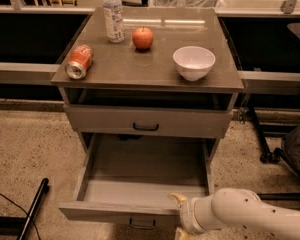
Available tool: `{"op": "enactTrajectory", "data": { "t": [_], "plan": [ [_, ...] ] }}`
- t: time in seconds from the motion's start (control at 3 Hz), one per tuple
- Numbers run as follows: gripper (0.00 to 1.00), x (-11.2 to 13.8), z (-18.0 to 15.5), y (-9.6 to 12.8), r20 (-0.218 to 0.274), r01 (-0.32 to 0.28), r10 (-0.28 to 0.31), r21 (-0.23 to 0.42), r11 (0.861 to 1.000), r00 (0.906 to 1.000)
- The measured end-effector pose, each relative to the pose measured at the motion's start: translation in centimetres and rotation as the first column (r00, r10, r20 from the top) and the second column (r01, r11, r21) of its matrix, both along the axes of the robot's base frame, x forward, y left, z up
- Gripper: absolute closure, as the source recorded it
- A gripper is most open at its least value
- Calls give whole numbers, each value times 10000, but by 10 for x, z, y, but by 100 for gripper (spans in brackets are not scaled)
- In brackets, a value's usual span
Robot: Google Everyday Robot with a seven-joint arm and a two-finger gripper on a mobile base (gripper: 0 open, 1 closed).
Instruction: Close middle drawer
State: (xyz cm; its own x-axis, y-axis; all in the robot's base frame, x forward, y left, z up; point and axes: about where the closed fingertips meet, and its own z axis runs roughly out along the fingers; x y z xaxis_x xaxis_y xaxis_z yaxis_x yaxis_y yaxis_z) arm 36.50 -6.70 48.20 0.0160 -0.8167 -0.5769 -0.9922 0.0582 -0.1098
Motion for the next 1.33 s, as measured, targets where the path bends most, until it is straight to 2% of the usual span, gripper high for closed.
{"op": "enactTrajectory", "data": {
  "t": [0.33, 0.67, 1.0, 1.33],
  "plan": [
    [39, -15, 10, -13, 326, -449, 454, -159, 9989, 9984],
    [70, -16, 8, -14, 320, -471, 476, -182, 9987, 9984],
    [93, -16, 4, -12, 224, -451, 456, -205, 9988, 9987],
    [100, -34, -43, -8, -279, -514, 503, -424, 9978, 9983]
  ]
}}
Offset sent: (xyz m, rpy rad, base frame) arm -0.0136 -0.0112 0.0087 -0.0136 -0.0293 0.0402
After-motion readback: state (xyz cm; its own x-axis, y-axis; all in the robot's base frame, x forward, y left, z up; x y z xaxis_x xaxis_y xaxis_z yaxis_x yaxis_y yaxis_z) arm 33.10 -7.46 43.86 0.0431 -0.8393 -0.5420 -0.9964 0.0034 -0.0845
